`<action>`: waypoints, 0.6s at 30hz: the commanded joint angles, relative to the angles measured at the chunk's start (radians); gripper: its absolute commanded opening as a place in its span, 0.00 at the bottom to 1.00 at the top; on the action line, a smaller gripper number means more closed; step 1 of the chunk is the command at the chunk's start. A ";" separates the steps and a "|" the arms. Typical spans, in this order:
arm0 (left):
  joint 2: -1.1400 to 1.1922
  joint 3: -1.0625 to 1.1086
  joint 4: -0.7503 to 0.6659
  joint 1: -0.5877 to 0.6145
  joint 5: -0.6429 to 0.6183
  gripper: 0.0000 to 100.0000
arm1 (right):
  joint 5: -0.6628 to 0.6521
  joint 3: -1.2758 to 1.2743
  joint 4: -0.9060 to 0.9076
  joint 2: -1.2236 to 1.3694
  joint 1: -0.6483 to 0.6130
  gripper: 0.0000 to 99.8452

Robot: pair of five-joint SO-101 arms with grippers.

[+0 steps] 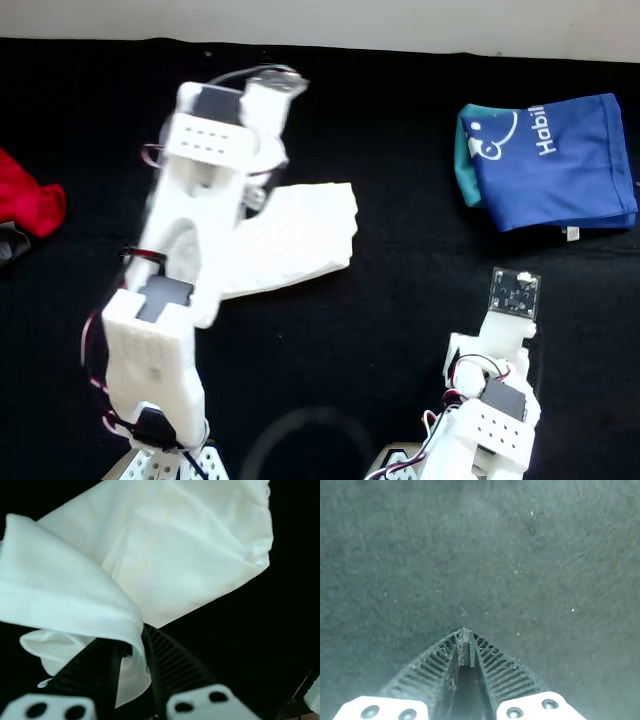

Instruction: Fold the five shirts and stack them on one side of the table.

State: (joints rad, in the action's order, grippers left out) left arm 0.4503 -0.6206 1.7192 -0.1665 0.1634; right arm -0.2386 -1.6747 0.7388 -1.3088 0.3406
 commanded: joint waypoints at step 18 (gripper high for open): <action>0.269 -0.274 -0.213 -0.268 -0.008 0.01 | -0.003 -0.047 -0.015 -0.048 0.004 0.01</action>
State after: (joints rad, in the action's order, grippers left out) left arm 0.6912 -0.7787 1.5167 -0.4227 0.1603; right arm -0.2386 -1.6778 0.7388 -1.3441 0.3406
